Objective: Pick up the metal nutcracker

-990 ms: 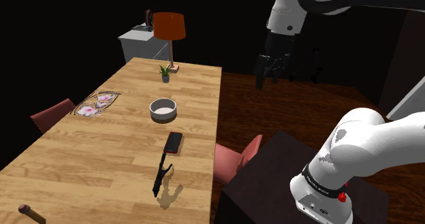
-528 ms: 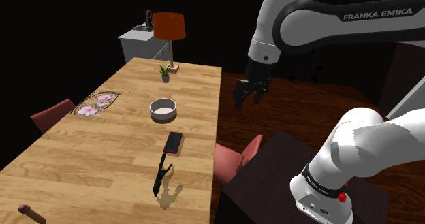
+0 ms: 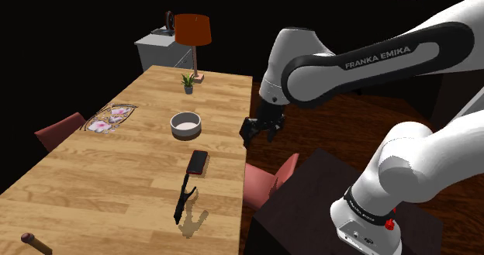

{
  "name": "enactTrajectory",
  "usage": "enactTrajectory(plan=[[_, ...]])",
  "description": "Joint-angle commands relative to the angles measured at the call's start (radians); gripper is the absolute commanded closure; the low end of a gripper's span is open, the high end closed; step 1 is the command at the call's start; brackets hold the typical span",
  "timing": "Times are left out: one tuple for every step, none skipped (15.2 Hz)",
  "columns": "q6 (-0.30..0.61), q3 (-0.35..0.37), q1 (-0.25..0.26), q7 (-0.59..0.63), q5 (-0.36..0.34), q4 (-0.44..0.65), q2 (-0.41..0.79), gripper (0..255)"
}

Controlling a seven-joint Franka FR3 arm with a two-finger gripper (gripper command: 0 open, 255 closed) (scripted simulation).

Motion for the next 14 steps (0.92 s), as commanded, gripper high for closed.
enactTrajectory(plan=[[0.11,0.032,0.003,0.017,0.027,-0.006,0.082,0],[0.159,0.049,0.005,0.029,0.039,-0.004,0.123,0],[0.209,0.066,0.007,0.041,0.049,0.0,0.165,0],[0.258,0.083,0.008,0.055,0.057,0.005,0.209,0],[0.307,0.099,0.008,0.068,0.062,0.013,0.255,0],[0.355,0.115,0.007,0.084,0.064,0.022,0.302,0],[0.403,0.131,0.004,0.101,0.062,0.033,0.35,0],[0.45,0.147,0.001,0.12,0.056,0.046,0.399,0],[0.496,0.161,-0.003,0.144,0.043,0.06,0.449,0],[0.541,0.174,-0.008,0.172,0.023,0.075,0.5,0],[0.585,0.184,-0.013,0.205,-0.006,0.092,0.551,0],[0.627,0.19,-0.015,0.246,-0.045,0.11,0.602,0],[0.667,0.188,-0.012,0.295,-0.095,0.128,0.654,0],[0.703,0.174,0.0,0.35,-0.153,0.149,0.704,0]])
